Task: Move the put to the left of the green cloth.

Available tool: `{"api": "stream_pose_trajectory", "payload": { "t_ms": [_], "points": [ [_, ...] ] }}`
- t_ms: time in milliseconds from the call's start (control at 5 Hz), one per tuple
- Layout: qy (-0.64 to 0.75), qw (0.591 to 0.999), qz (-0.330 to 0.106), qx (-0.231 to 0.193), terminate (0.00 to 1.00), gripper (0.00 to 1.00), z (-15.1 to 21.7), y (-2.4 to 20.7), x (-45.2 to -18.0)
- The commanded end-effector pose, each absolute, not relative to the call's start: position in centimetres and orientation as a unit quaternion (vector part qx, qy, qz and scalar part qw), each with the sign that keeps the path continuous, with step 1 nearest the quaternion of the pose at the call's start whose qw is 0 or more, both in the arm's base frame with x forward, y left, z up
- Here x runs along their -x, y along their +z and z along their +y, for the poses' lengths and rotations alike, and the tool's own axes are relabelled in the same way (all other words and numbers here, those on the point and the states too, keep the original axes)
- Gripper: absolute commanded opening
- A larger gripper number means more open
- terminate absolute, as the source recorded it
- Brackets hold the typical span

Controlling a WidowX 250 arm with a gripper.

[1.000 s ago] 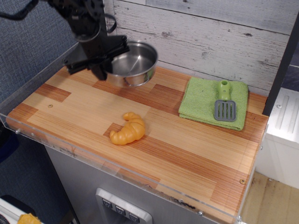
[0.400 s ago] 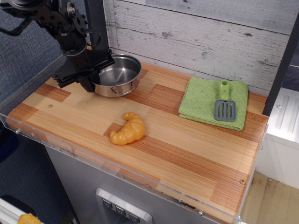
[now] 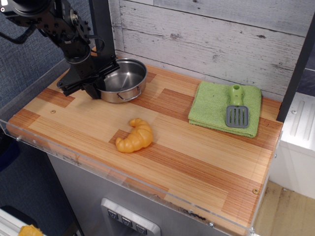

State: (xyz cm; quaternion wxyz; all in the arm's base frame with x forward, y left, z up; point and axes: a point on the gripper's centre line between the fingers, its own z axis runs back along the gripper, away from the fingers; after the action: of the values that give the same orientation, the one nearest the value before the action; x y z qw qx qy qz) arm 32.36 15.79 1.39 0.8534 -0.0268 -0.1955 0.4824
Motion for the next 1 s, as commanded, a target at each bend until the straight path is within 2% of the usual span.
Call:
{"api": "stream_pose_trajectory", "payload": {
  "t_ms": [0, 400, 800],
  "points": [
    [0.503, 0.838, -0.207, 0.039, 0.00, 1.00, 16.2, 2.5, -31.0],
    [0.498, 0.839, -0.213, 0.054, 0.00, 1.00, 16.2, 2.7, -31.1],
    [0.488, 0.839, -0.233, 0.068, 0.00, 1.00, 16.3, 4.7, -31.6]
  ]
}}
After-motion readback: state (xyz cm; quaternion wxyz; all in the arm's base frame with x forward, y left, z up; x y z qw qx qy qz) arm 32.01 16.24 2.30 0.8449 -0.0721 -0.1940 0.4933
